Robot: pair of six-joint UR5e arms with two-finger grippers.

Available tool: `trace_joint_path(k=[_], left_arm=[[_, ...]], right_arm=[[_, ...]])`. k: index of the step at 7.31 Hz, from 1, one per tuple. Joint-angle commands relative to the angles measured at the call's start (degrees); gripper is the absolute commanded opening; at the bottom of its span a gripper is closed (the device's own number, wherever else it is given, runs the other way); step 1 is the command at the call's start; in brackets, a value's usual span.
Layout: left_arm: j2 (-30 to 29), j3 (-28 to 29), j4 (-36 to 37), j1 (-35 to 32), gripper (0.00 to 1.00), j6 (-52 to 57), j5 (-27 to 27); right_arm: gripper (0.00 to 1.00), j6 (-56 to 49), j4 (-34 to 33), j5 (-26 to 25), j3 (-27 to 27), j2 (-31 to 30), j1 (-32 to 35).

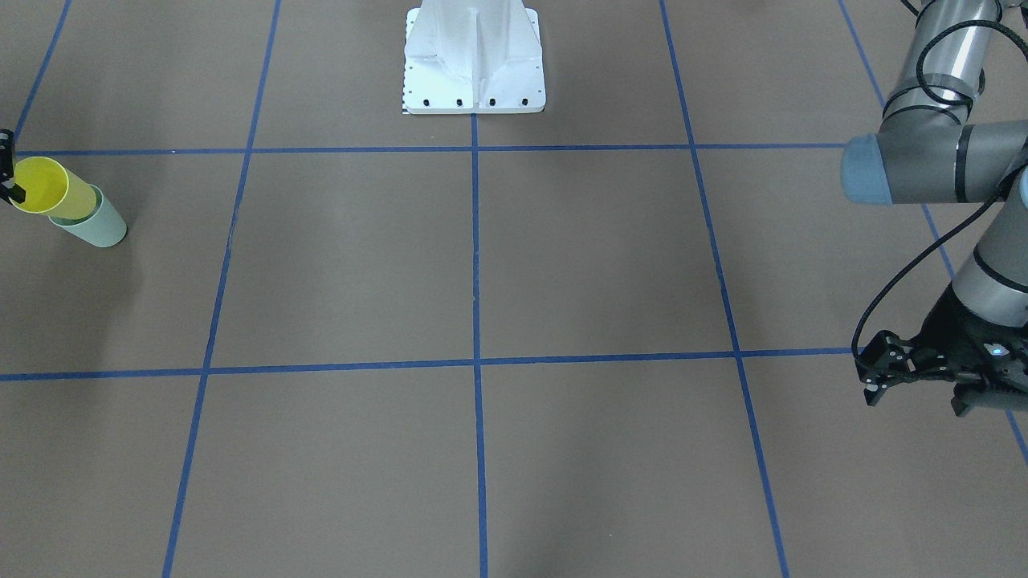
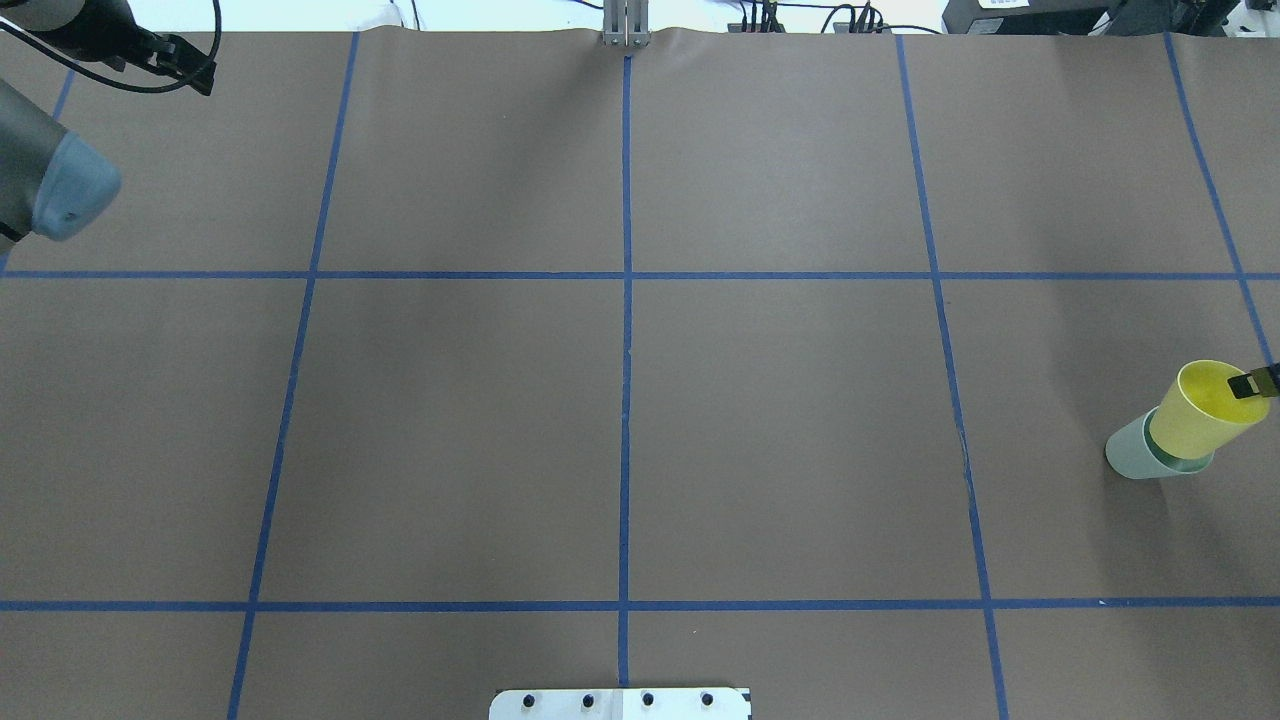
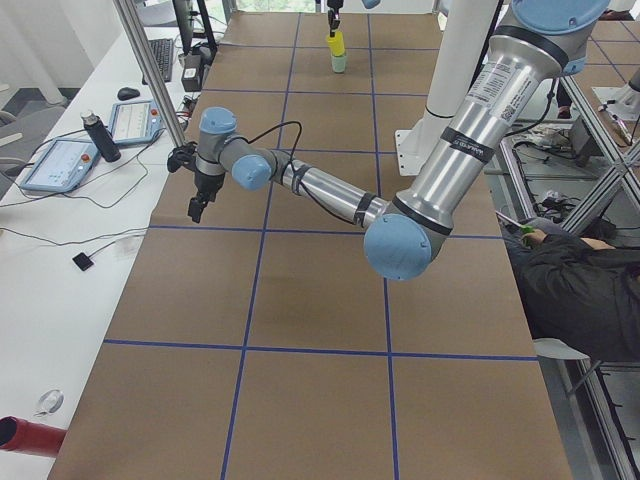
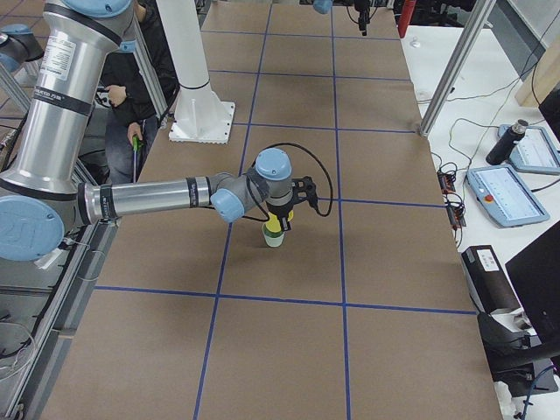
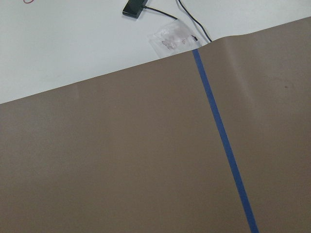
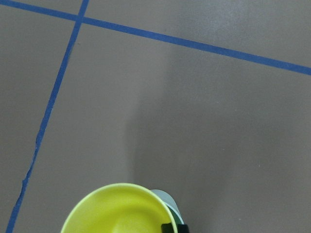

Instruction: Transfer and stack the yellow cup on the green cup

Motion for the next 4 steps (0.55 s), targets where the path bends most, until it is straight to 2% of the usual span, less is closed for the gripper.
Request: trace_joint_path(k=[1, 4], left_arm=[[-0.1, 0.0, -0.1, 0.1, 1.00, 0.0, 0.0], [0.1, -0.1, -0.2, 0.1, 1.00, 0.0, 0.0]], right_arm=[[0.00, -0.1, 0.0, -0.5, -0.3, 0.1, 0.0], [0.00, -0.1, 0.0, -0.9, -0.9, 0.6, -0.1]])
